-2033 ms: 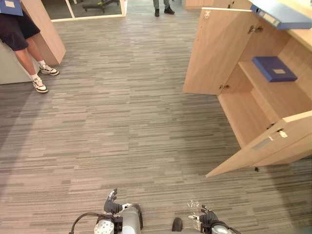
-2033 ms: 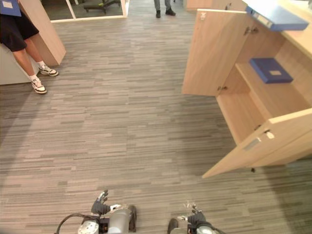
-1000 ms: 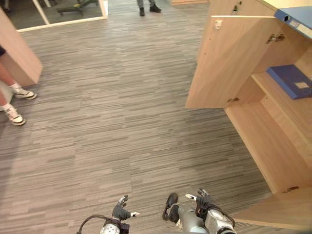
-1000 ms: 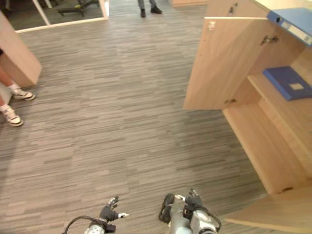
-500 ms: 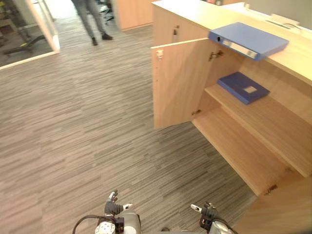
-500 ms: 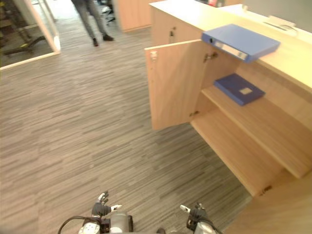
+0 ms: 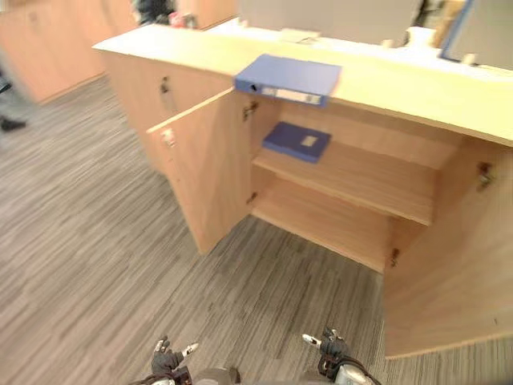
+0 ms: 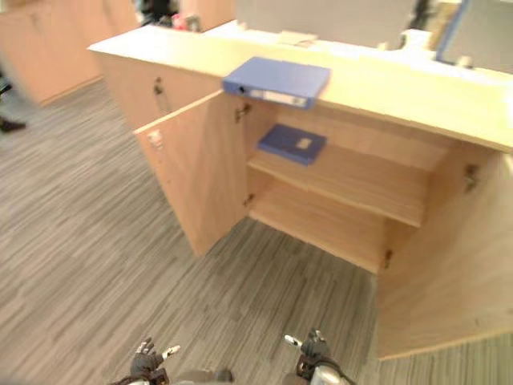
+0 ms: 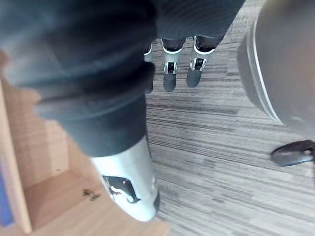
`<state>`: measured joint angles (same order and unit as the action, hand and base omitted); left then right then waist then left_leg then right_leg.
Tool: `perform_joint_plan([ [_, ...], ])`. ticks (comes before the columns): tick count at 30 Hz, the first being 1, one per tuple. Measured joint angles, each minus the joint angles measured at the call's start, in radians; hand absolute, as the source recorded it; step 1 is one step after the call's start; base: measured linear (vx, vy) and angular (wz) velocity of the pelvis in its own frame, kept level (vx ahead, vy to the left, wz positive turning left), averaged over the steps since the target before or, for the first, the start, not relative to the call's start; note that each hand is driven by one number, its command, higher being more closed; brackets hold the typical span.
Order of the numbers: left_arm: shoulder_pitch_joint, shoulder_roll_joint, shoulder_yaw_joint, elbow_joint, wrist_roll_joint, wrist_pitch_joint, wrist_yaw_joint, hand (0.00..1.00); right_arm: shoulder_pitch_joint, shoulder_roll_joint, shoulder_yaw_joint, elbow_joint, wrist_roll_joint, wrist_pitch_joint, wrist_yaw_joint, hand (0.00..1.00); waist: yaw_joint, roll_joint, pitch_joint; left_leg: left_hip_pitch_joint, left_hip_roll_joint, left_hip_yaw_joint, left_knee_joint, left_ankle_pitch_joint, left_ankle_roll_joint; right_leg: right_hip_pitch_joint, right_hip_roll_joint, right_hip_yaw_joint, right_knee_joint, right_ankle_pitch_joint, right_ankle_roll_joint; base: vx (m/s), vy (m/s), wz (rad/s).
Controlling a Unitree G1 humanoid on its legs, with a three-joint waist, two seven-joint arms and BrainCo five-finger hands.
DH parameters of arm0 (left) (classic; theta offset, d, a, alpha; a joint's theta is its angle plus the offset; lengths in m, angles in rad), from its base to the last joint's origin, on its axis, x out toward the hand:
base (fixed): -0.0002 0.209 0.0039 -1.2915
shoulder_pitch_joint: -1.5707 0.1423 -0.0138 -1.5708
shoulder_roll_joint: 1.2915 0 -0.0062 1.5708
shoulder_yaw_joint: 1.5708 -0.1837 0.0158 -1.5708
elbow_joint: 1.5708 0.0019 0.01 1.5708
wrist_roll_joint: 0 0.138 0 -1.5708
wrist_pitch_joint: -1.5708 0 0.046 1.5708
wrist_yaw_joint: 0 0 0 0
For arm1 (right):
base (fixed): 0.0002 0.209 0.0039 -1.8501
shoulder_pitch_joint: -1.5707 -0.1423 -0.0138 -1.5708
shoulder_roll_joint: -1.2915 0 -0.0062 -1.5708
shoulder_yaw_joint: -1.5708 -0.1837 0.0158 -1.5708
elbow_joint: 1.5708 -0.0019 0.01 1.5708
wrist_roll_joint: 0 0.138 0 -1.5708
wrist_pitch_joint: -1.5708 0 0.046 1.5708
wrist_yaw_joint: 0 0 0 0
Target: Walk over to the cabinet, pick up the folder, carry it to the office cabinet, place the folder inside the office cabinet, then close the office cabinet door
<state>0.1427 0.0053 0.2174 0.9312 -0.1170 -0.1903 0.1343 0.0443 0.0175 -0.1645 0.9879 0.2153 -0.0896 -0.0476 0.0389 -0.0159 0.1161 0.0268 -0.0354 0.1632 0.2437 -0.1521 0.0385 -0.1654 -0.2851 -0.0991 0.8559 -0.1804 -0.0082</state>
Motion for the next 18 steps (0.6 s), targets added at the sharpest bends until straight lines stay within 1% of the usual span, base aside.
perform_joint_plan([
  [1, -0.001, 0.001, -0.008, -0.001, 0.008, 0.001, -0.002, 0.0, 0.001, 0.0, 0.0, 0.0, 0.0, 0.0, 0.0, 0.0, -0.002, 0.001, -0.004, 0.019, 0.002, 0.01, -0.008, -0.006, 0.002, 0.002, -0.011, -0.039, -0.003, -0.002, 0.004, 0.11, 0.169, -0.59],
  [2, -0.004, 0.002, -0.018, -0.006, 0.023, 0.002, -0.008, 0.0, 0.002, 0.001, 0.0, 0.001, 0.0, -0.001, 0.0, 0.0, -0.008, 0.003, -0.007, 0.05, 0.012, 0.027, -0.032, -0.01, 0.003, 0.003, -0.019, -0.108, -0.036, -0.011, 0.019, 0.13, 0.106, -0.47],
  [3, -0.004, 0.002, -0.029, -0.022, 0.038, 0.004, -0.01, 0.0, -0.001, 0.003, 0.0, 0.0, 0.0, -0.005, 0.001, 0.0, -0.018, 0.003, -0.006, 0.061, 0.03, 0.038, -0.044, -0.013, -0.002, 0.002, -0.015, -0.177, -0.093, -0.024, 0.039, 0.14, 0.072, -0.42],
  [4, -0.004, 0.003, -0.036, -0.029, 0.038, 0.005, -0.01, 0.0, -0.003, 0.003, 0.0, 0.001, 0.0, -0.005, 0.001, 0.0, -0.021, 0.004, -0.007, 0.066, 0.041, 0.043, -0.047, -0.019, -0.002, -0.001, -0.01, -0.211, -0.128, -0.028, 0.046, 0.17, 0.007, -0.37],
  [5, -0.006, 0.001, -0.045, -0.045, 0.038, 0.006, -0.01, 0.0, -0.005, 0.004, -0.001, 0.001, 0.0, -0.005, 0.001, 0.0, -0.026, 0.005, -0.007, 0.066, 0.066, 0.052, -0.047, -0.03, -0.013, -0.008, 0.005, -0.27, -0.199, -0.035, 0.058, 0.19, -0.05, -0.39],
  [6, -0.013, 0.0, -0.051, -0.053, 0.037, 0.007, -0.01, 0.0, -0.008, 0.004, -0.001, 0.001, 0.0, -0.005, 0.001, 0.0, -0.031, 0.005, -0.006, 0.07, 0.095, 0.065, -0.046, -0.04, -0.033, -0.018, 0.023, -0.316, -0.265, -0.034, 0.059, 0.25, -0.104, -0.46],
  [7, -0.02, -0.001, -0.056, -0.06, 0.036, 0.008, -0.01, 0.0, -0.01, 0.005, -0.001, 0.0, 0.0, -0.005, 0.001, 0.0, -0.033, 0.006, -0.003, 0.082, 0.113, 0.075, -0.046, -0.048, -0.05, -0.024, 0.039, -0.34, -0.312, -0.032, 0.06, 0.22, -0.119, -0.38],
  [8, -0.025, -0.003, -0.058, -0.06, 0.034, 0.008, -0.009, 0.0, -0.012, 0.006, -0.002, 0.0, 0.0, -0.005, 0.001, 0.0, -0.035, 0.005, -0.001, 0.093, 0.124, 0.085, -0.046, -0.054, -0.061, -0.024, 0.047, -0.351, -0.343, -0.028, 0.056, 0.19, -0.122, -0.32],
  [9, -0.03, -0.006, -0.059, -0.06, 0.032, 0.008, -0.009, 0.0, -0.012, 0.006, -0.002, 0.0, 0.0, -0.005, 0.001, 0.0, -0.039, 0.003, 0.0, 0.113, 0.136, 0.099, -0.046, -0.066, -0.077, -0.024, 0.052, -0.365, -0.392, -0.015, 0.042, 0.29, -0.189, -0.31],
  [10, -0.035, -0.008, -0.06, -0.06, 0.031, 0.007, -0.008, 0.0, -0.011, 0.006, -0.004, -0.001, 0.0, -0.005, 0.001, 0.0, -0.045, -0.008, 0.005, 0.136, 0.136, 0.11, -0.046, -0.087, -0.102, -0.022, 0.05, -0.365, -0.45, 0.046, 0.033, 0.41, -0.264, -0.27],
  [11, -0.038, -0.02, -0.061, -0.056, 0.027, 0.009, -0.007, 0.0, -0.012, -0.004, -0.012, -0.002, 0.0, -0.004, 0.001, 0.0, -0.054, -0.005, 0.007, 0.162, 0.156, 0.106, -0.049, -0.101, -0.122, -0.016, 0.065, -0.368, -0.428, 0.078, 0.009, 0.55, -0.327, -0.24],
  [12, -0.032, -0.04, -0.064, -0.058, 0.024, 0.005, -0.008, 0.0, -0.009, -0.02, -0.025, 0.003, 0.0, 0.0, 0.002, 0.0, -0.052, 0.019, -0.004, 0.172, 0.173, 0.095, -0.07, -0.1, -0.124, -0.018, 0.093, -0.372, -0.42, 0.041, 0.003, 0.36, -0.207, -0.15],
  [13, -0.035, -0.049, -0.068, -0.058, 0.024, 0.005, -0.008, 0.0, -0.013, -0.022, -0.044, 0.005, 0.0, 0.001, 0.002, 0.0, -0.053, 0.031, -0.003, 0.179, 0.181, 0.096, -0.08, -0.099, -0.126, -0.021, 0.102, -0.372, -0.408, 0.026, -0.003, 0.36, -0.198, -0.19],
  [14, -0.036, -0.056, -0.085, -0.053, 0.025, 0.007, -0.01, 0.0, -0.014, -0.027, -0.056, 0.008, 0.003, 0.002, 0.001, 0.0, -0.053, 0.035, 0.003, 0.194, 0.197, 0.095, -0.094, -0.095, -0.13, -0.022, 0.12, -0.372, -0.394, -0.003, -0.01, 0.33, -0.192, -0.17],
  [15, -0.036, -0.056, -0.088, -0.046, 0.025, 0.007, -0.011, 0.0, -0.014, -0.027, -0.061, 0.012, 0.003, 0.004, 0.001, 0.0, -0.053, 0.035, 0.002, 0.202, 0.208, 0.092, -0.095, -0.092, -0.133, -0.017, 0.135, -0.372, -0.393, -0.016, -0.013, 0.48, -0.294, -0.21],
  [16, -0.033, -0.058, -0.086, -0.027, 0.016, 0.009, -0.011, 0.0, -0.014, -0.026, -0.078, 0.028, 0.011, 0.004, 0.001, 0.0, -0.053, 0.035, 0.002, 0.204, 0.234, 0.08, -0.06, -0.09, -0.136, 0.011, 0.166, -0.376, -0.413, -0.033, -0.017, 0.38, -0.25, -0.14],
  [17, -0.032, -0.059, -0.082, -0.023, 0.005, 0.007, -0.012, 0.0, -0.011, -0.027, -0.081, 0.04, 0.02, 0.005, 0.0, 0.0, -0.055, 0.032, 0.001, 0.187, 0.256, 0.062, 0.006, -0.091, -0.137, 0.044, 0.188, -0.381, -0.449, -0.035, -0.018, 0.47, -0.302, -0.08],
  [18, -0.032, -0.058, -0.075, -0.029, -0.011, 0.007, -0.012, 0.0, -0.004, -0.032, -0.08, 0.049, 0.048, 0.005, -0.001, 0.0, -0.056, 0.029, 0.0, 0.112, 0.298, 0.034, 0.215, -0.093, -0.14, 0.109, 0.226, -0.384, -0.522, -0.032, -0.02, 0.32, -0.2, -0.01],
])
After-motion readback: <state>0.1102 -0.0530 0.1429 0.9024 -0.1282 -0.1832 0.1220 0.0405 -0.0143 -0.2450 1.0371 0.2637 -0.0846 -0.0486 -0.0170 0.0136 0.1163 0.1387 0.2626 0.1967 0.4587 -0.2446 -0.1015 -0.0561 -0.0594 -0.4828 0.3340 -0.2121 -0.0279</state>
